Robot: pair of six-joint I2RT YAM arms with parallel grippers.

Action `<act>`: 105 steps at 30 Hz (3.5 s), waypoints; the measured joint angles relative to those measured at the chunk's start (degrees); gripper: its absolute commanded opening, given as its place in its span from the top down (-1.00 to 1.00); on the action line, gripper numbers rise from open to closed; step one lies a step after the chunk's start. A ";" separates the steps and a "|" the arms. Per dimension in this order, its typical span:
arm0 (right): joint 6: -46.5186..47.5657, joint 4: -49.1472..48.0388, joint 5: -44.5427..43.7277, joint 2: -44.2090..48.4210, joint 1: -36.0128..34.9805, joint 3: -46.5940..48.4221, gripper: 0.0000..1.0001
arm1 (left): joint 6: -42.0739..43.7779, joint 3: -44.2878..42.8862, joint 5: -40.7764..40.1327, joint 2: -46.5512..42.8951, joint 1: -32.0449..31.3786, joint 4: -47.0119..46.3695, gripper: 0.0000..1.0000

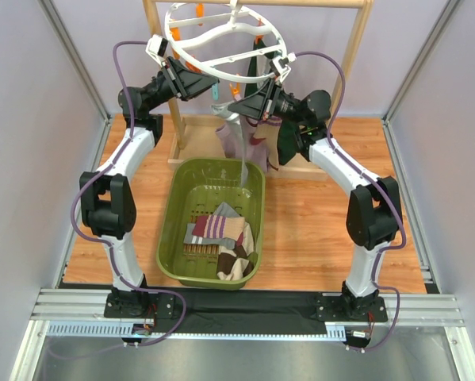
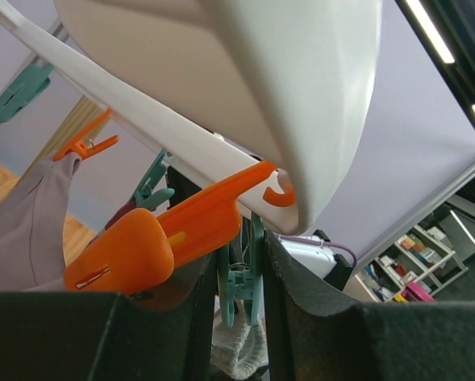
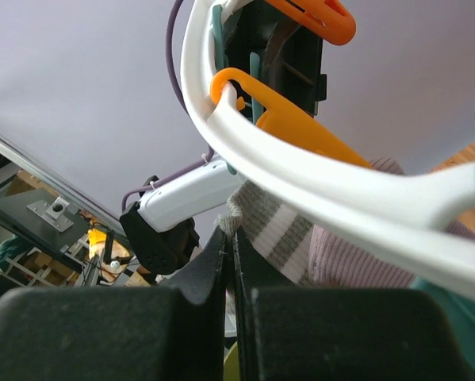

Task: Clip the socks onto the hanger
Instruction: Clamp the sock onto the hanger.

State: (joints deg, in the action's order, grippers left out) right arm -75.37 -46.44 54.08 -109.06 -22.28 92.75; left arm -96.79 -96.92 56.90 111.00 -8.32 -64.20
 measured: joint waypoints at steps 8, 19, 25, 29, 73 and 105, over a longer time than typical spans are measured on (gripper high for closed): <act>-0.96 0.35 -0.57 -0.07 -0.02 0.66 0.99 | -0.04 0.00 -0.09 0.02 -0.02 0.00 1.00; -1.31 0.52 -2.01 -0.44 -0.02 1.55 0.99 | -0.24 0.00 -0.74 0.02 -0.17 0.00 1.00; -1.33 1.77 -2.84 -0.63 -0.04 2.97 0.99 | -0.48 -0.07 -1.29 0.15 -0.17 -0.35 1.00; -0.33 3.65 -3.23 -0.63 -0.04 3.34 0.99 | -1.05 -0.44 -1.40 0.66 -0.22 -0.81 1.00; -5.11 -1.68 -6.54 -1.07 -0.79 4.04 0.99 | 1.07 -1.38 0.00 1.31 -0.70 -0.20 1.00; 7.93 12.39 -7.50 -0.46 -0.83 4.98 -0.02 | 8.20 7.10 1.97 -3.93 -1.03 7.37 -0.99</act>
State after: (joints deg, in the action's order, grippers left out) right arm -67.44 -34.04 46.59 -109.51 -23.11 97.73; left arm -88.60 -89.82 58.87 107.07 -9.34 -56.84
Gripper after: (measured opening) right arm 0.471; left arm 0.993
